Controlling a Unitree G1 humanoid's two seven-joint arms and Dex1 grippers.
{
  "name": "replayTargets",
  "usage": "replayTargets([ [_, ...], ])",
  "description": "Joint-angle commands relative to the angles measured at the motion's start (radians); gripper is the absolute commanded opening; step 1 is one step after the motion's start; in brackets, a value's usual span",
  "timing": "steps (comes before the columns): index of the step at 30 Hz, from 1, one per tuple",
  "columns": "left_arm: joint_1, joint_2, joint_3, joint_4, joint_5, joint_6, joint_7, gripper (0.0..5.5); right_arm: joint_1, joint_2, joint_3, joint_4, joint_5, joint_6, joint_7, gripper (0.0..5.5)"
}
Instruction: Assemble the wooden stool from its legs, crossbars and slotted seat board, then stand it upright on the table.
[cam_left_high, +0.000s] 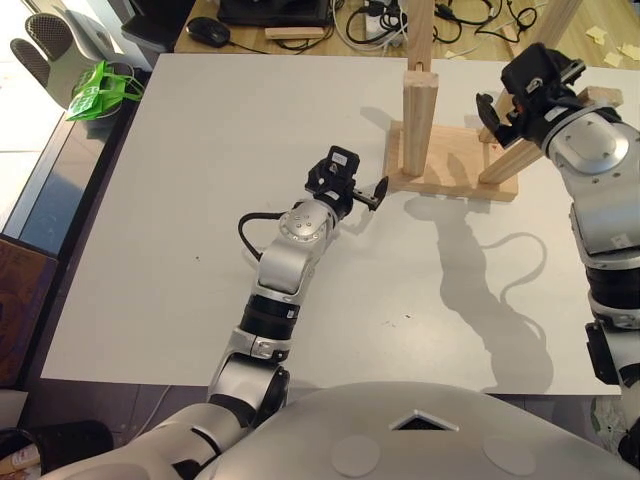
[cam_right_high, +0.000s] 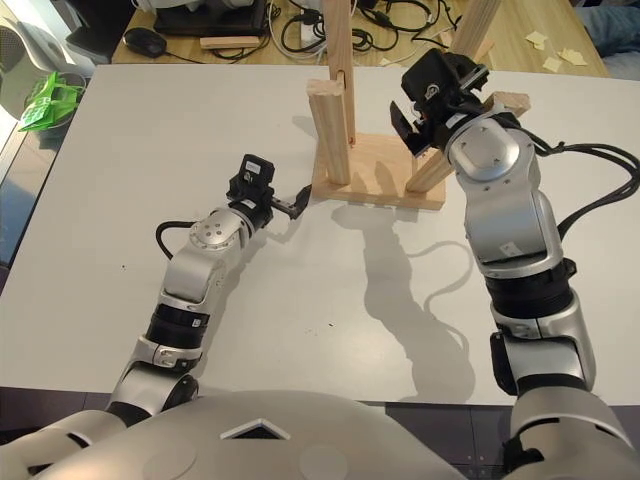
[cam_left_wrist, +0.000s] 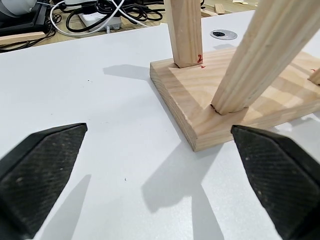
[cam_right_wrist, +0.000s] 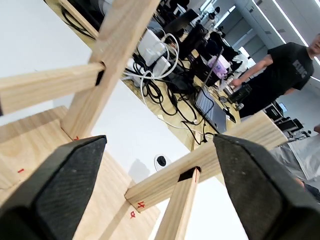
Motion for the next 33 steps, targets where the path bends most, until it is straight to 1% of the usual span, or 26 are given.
replayTargets([
  [1, 0.007, 0.003, -0.008, -0.01, 0.018, 0.034, 0.009, 5.4, 0.135, -0.092, -0.03, -0.091, 0.112, -0.095, 0.206, 3.95],
  [2, 0.008, 0.003, -0.009, -0.009, 0.021, 0.039, 0.011, 5.4, 0.181, -0.157, -0.018, -0.099, 0.107, -0.112, 0.265, 3.95],
  [3, 0.006, 0.002, -0.01, -0.004, 0.023, 0.048, 0.012, 5.4, 0.237, -0.238, -0.007, -0.101, 0.089, -0.124, 0.323, 3.81],
  [4, 0.003, 0.002, -0.01, 0.002, 0.025, 0.061, 0.013, 5.22, 0.295, -0.318, -0.001, -0.089, 0.066, -0.137, 0.373, 3.71],
  [6, -0.013, 0.001, -0.017, 0.037, 0.033, 0.073, 0.013, 4.95, 0.381, -0.434, -0.002, -0.034, 0.008, -0.176, 0.418, 3.36],
  [8, -0.049, -0.012, -0.025, 0.128, 0.06, 0.053, 0.034, 4.61, 0.431, -0.494, -0.007, 0.058, -0.041, -0.212, 0.422, 2.98],
  [9, -0.071, -0.02, -0.03, 0.184, 0.073, 0.034, 0.046, 4.45, 0.443, -0.501, -0.01, 0.106, -0.056, -0.226, 0.418, 2.79],
  [10, -0.091, -0.03, -0.034, 0.237, 0.083, 0.013, 0.057, 4.38, 0.445, -0.496, -0.011, 0.15, -0.066, -0.241, 0.411, 2.73],
  [11, -0.124, -0.047, -0.037, 0.314, 0.094, -0.015, 0.068, 4.16, 0.424, -0.469, -0.009, 0.224, -0.089, -0.257, 0.374, 2.49],
  [13, -0.189, -0.073, -0.035, 0.467, 0.111, -0.079, 0.093, 3.88, 0.36, -0.414, 0.011, 0.366, -0.157, -0.298, 0.286, 2.18],
  [14, -0.228, -0.083, -0.036, 0.547, 0.118, -0.118, 0.094, 3.65, 0.305, -0.37, 0.024, 0.453, -0.197, -0.32, 0.217, 1.94],
  [17, -0.311, -0.102, -0.025, 0.709, 0.13, -0.208, 0.105, 3.29, 0.207, -0.29, 0.044, 0.619, -0.269, -0.362, 0.105, 1.51],
  [21, -0.354, -0.109, -0.011, 0.812, 0.142, -0.274, 0.13, 2.61, 0.142, -0.229, 0.069, 0.745, -0.298, -0.405, 0.089, 0.71],
  [23, -0.346, -0.113, -0.014, 0.817, 0.146, -0.288, 0.126, 2.25, 0.125, -0.202, 0.068, 0.794, -0.286, -0.421, 0.105, 0.31],
  [25, -0.337, -0.12, -0.019, 0.812, 0.144, -0.293, 0.107, 1.96, 0.109, -0.177, 0.055, 0.834, -0.263, -0.422, 0.128, 0.02],
  [26, -0.333, -0.123, -0.021, 0.807, 0.143, -0.292, 0.094, 1.69, 0.1, -0.164, 0.046, 0.852, -0.252, -0.422, 0.138, 0.0],
  [30, -0.299, -0.131, -0.043, 0.756, 0.142, -0.266, 0.032, 1.09, 0.063, -0.115, 0.018, 0.879, -0.188, -0.427, 0.201, 0.0],
  [33, -0.271, -0.129, -0.057, 0.709, 0.143, -0.237, -0.009, 0.54, 0.047, -0.098, -0.001, 0.906, -0.161, -0.459, 0.227, 0.0],
])
